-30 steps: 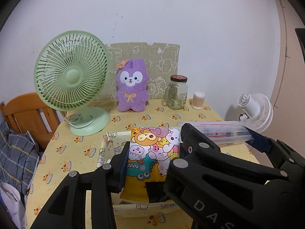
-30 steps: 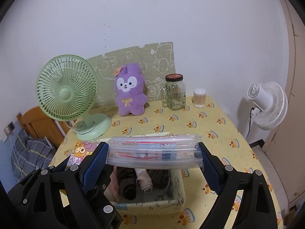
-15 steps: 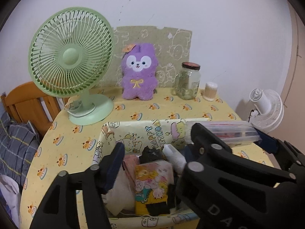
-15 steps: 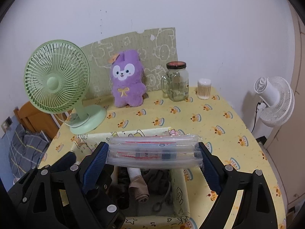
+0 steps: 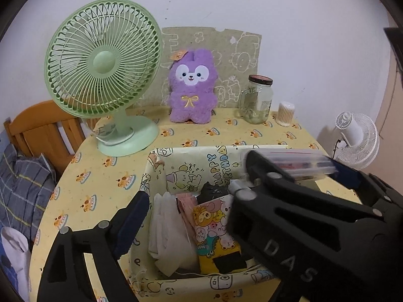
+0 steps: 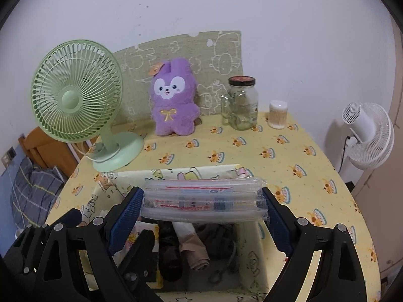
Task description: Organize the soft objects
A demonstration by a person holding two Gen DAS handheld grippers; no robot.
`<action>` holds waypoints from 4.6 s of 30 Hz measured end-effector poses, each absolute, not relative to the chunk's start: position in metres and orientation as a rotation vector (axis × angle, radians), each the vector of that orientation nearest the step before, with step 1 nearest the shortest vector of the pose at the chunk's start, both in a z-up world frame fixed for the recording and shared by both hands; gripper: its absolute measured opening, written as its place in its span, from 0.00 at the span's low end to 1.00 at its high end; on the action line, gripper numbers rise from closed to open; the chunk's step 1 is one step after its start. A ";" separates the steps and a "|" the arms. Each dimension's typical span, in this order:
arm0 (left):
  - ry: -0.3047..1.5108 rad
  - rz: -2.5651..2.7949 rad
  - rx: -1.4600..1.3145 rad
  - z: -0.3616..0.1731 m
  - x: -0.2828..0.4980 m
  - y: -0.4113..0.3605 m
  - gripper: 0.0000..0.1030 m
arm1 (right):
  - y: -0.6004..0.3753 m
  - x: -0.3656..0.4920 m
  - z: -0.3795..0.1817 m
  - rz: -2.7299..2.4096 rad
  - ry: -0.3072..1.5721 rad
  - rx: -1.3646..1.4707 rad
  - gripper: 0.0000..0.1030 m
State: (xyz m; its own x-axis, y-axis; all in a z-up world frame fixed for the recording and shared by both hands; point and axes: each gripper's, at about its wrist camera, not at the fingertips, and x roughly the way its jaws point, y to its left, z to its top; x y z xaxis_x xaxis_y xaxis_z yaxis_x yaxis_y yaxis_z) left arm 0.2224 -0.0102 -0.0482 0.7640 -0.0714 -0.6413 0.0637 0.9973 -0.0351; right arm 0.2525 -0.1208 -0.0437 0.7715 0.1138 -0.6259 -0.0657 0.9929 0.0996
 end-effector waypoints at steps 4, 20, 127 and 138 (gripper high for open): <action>0.715 -0.074 -0.027 -0.053 0.228 -0.006 0.88 | -0.115 0.257 -0.049 0.135 0.698 0.061 0.90; 0.715 -0.072 -0.014 -0.055 0.229 -0.005 0.87 | -0.109 0.258 -0.055 0.170 0.708 0.013 0.99; 0.393 0.025 -0.050 0.035 0.017 0.022 1.00 | -0.172 0.026 0.036 0.023 0.420 0.032 0.99; 0.399 0.028 -0.045 0.033 0.019 0.021 1.00 | -0.170 0.026 0.035 0.015 0.417 0.031 0.99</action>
